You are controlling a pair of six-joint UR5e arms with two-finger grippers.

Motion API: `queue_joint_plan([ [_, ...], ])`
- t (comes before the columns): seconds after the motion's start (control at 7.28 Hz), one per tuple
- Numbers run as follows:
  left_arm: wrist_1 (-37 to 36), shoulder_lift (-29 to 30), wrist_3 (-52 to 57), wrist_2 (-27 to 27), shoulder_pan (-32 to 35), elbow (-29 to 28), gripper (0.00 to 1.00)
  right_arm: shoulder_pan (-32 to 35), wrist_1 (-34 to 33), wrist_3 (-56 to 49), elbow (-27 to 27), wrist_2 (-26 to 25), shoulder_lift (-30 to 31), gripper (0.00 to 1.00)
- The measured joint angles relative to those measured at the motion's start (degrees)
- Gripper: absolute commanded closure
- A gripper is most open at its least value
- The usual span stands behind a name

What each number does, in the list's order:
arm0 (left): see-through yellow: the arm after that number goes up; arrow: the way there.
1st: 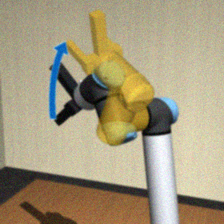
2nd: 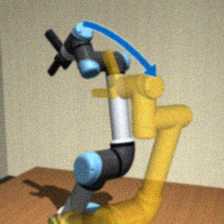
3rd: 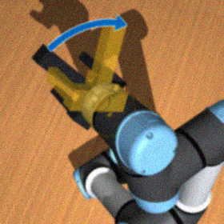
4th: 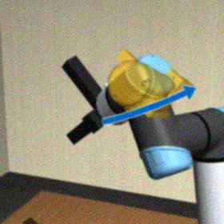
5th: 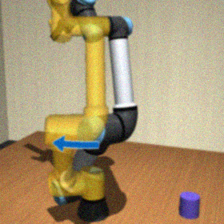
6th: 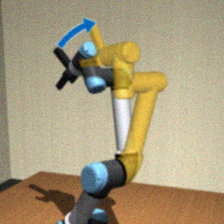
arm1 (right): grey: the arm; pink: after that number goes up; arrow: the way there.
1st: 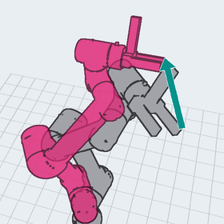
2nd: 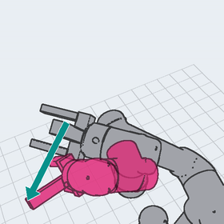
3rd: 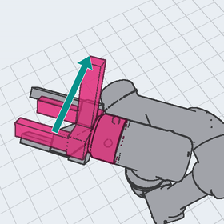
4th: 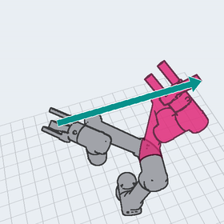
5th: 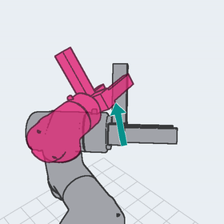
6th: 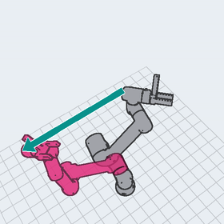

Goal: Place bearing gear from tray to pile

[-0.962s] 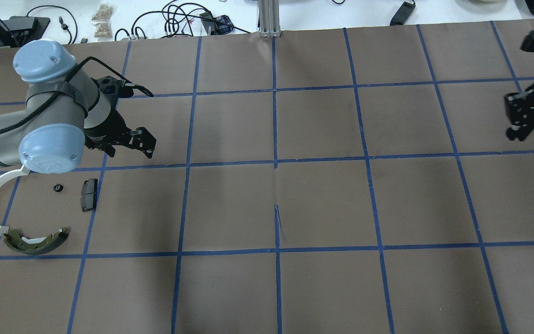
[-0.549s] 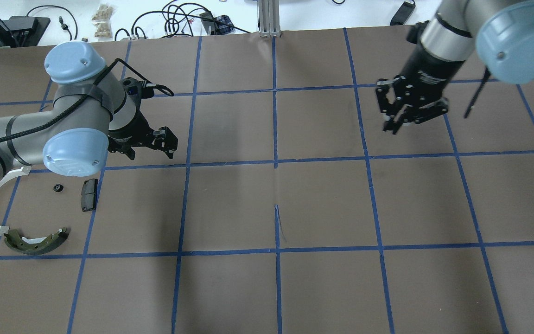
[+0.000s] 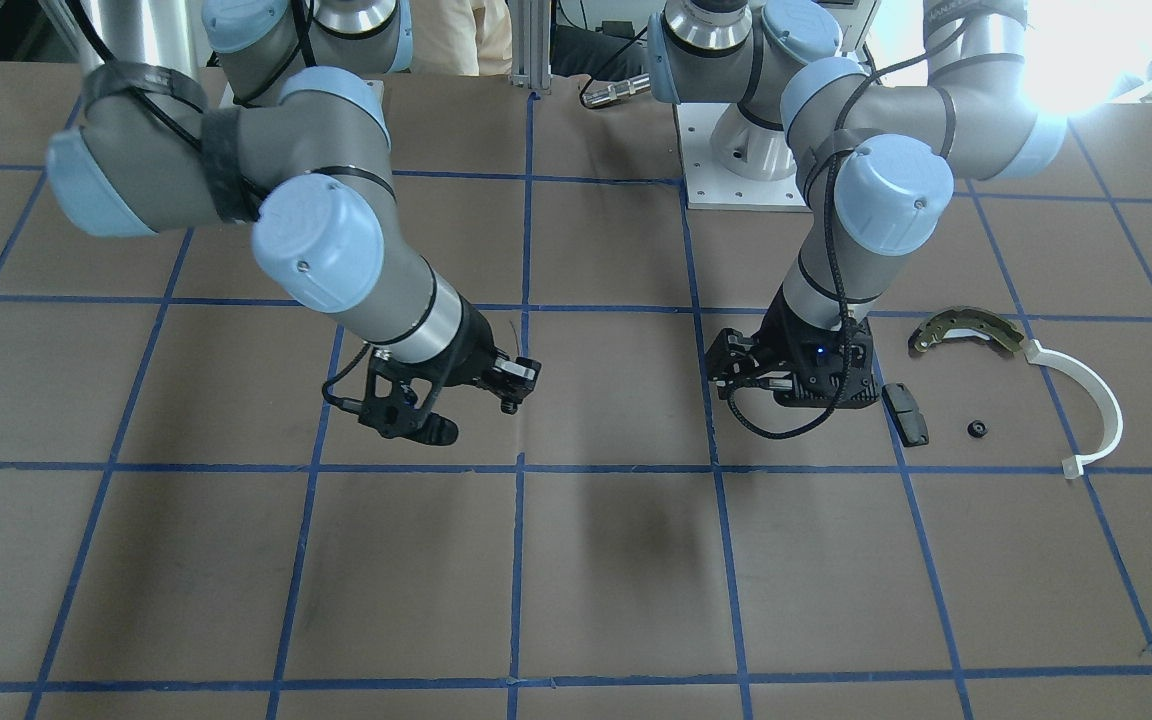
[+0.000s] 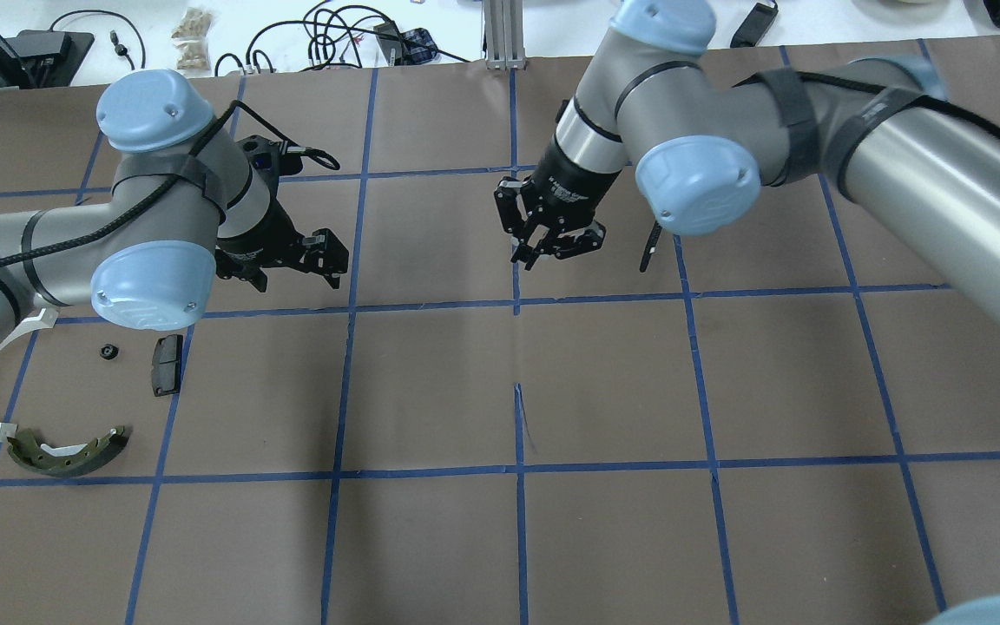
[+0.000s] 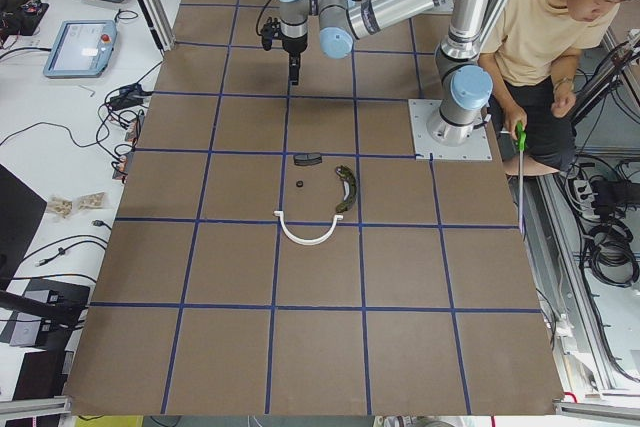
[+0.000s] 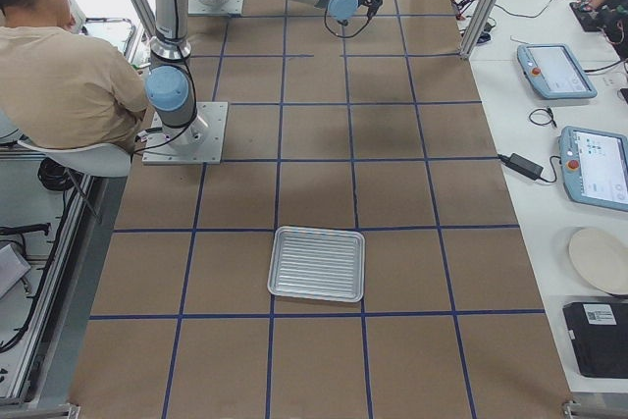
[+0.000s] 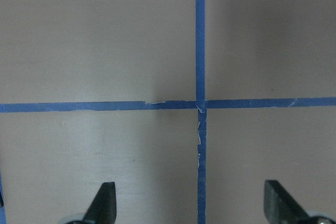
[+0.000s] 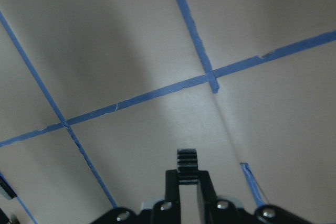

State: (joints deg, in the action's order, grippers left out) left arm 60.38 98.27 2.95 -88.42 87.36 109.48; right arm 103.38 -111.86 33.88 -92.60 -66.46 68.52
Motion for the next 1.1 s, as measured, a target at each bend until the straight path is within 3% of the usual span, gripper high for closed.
queue_joint_plan([
  [0.27, 0.3, 0.45, -0.07, 0.5, 0.01, -0.16, 0.0, 2.38, -5.55, 0.37, 0.57, 0.02, -3.1, 0.0],
  [0.55, 0.34, 0.97, -0.17, 0.93, 0.06, -0.08, 0.0, -0.08, -5.05, -1.3, 2.98, -1.43, -0.59, 0.0],
  [0.82, 0.1, 1.6, -3.04, 1.86, 1.25, -0.24, 0.0, -7.25, 4.87, -9.33, 5.67, -4.24, 5.28, 0.0],
  [1.1, -0.95, 3.79, -9.87, 2.96, 6.61, -2.08, 0.0, -13.93, 17.62, -19.5, 9.33, -14.08, 10.67, 0.0],
])
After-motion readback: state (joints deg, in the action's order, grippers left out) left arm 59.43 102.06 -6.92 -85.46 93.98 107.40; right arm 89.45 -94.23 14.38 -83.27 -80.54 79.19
